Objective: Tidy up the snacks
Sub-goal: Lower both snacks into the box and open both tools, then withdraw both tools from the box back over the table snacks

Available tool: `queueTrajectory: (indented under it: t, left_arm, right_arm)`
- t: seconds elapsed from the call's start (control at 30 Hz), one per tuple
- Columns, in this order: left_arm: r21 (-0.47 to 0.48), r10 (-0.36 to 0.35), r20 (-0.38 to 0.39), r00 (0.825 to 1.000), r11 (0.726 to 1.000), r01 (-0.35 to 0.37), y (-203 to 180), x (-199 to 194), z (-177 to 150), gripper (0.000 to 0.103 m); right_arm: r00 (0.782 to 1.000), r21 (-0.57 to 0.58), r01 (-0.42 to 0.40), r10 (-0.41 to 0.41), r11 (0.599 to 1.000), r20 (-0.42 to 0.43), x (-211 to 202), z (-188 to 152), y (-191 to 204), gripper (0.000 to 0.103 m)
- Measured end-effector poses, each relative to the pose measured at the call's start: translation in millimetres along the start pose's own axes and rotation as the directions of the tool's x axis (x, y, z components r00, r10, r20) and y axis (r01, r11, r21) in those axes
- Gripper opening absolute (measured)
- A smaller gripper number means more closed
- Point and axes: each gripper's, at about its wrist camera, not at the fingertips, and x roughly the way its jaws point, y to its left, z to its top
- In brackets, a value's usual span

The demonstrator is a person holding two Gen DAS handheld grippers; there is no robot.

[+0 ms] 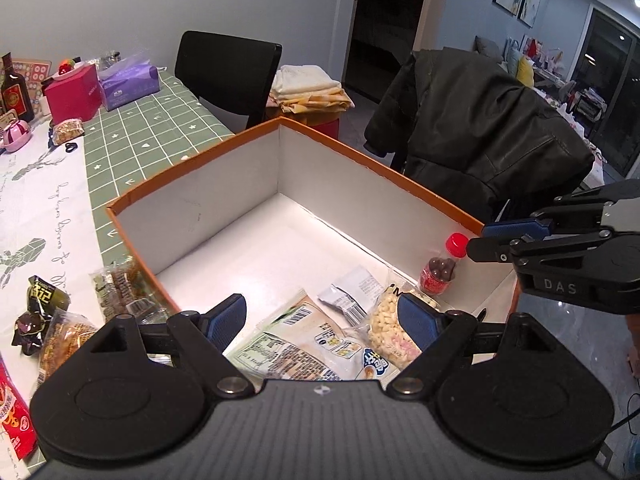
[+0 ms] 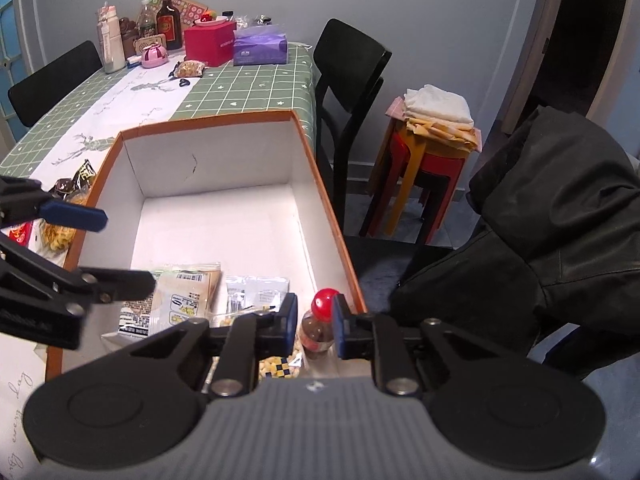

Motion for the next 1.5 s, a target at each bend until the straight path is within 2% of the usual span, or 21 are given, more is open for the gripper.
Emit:
queueTrajectory:
  t: [0.37,0.5,0.67,0.87,0.97,1.03,1.13,1.2,1.3,1.37,1.47,1.5]
  left_arm:
    - [-0.02,0.051,0.039,0.998,0.999,-0.051,46.8,-41.1,-18.4,0.1]
    - [-0.067,0.092,0.064,0.994,0.994,-0.088,78.1,-58.2,-36.0,0.1]
    - [-0.113,0.156,0.038,0.987,0.982,-0.151,122.4,-75.0,-62.4,0.1]
    - [-0.192,0.204,0.031,0.978,0.962,-0.194,171.1,-92.5,-87.5,0.1]
    - [-0.251,0.232,0.038,0.972,0.944,-0.215,193.4,-98.3,-97.9,0.1]
    - [-0.29,0.255,0.042,0.966,0.928,-0.233,206.3,-100.4,-102.7,0.1]
    - [-0.353,0.277,0.043,0.96,0.903,-0.245,222.9,-102.0,-110.2,0.1]
    - [-0.406,0.292,0.039,0.955,0.878,-0.252,233.9,-101.6,-115.5,0.1]
    - [-0.484,0.315,0.016,0.949,0.833,-0.269,248.7,-98.8,-124.0,0.1]
    - [-0.519,0.328,0.006,0.945,0.809,-0.277,255.5,-96.4,-128.7,0.1]
    - [-0.54,0.356,-0.012,0.934,0.784,-0.306,261.9,-90.7,-131.6,0.1]
    - [-0.544,0.363,-0.018,0.931,0.778,-0.314,263.2,-88.0,-132.4,0.1]
  right_arm:
    - [0.999,-0.067,0.008,-0.005,0.998,0.051,-5.5,8.1,31.9,0.016]
    - [0.997,-0.091,0.012,-0.005,0.996,0.074,-9.1,10.7,47.8,0.016]
    - [0.995,-0.118,0.0,0.012,0.993,0.099,-11.0,15.3,69.1,0.018]
    - [0.992,-0.159,-0.022,0.041,0.987,0.12,-13.1,20.0,99.4,0.02]
    - [0.99,-0.188,-0.038,0.063,0.981,0.128,-14.5,21.7,119.8,0.022]
    - [0.988,-0.21,-0.049,0.078,0.977,0.131,-14.6,24.4,133.2,0.027]
    - [0.984,-0.232,-0.08,0.113,0.969,0.135,-15.6,28.6,153.8,0.027]
    - [0.98,-0.236,-0.108,0.143,0.966,0.14,-16.7,30.6,165.8,0.03]
    - [0.972,-0.238,-0.147,0.185,0.96,0.145,-17.2,32.4,187.2,0.043]
    - [0.966,-0.229,-0.185,0.22,0.956,0.138,-14.4,32.5,199.5,0.044]
    - [0.958,-0.2,-0.241,0.266,0.95,0.109,-5.6,30.9,215.8,0.047]
    - [0.957,-0.191,-0.248,0.27,0.95,0.102,-2.2,30.0,221.2,0.05]
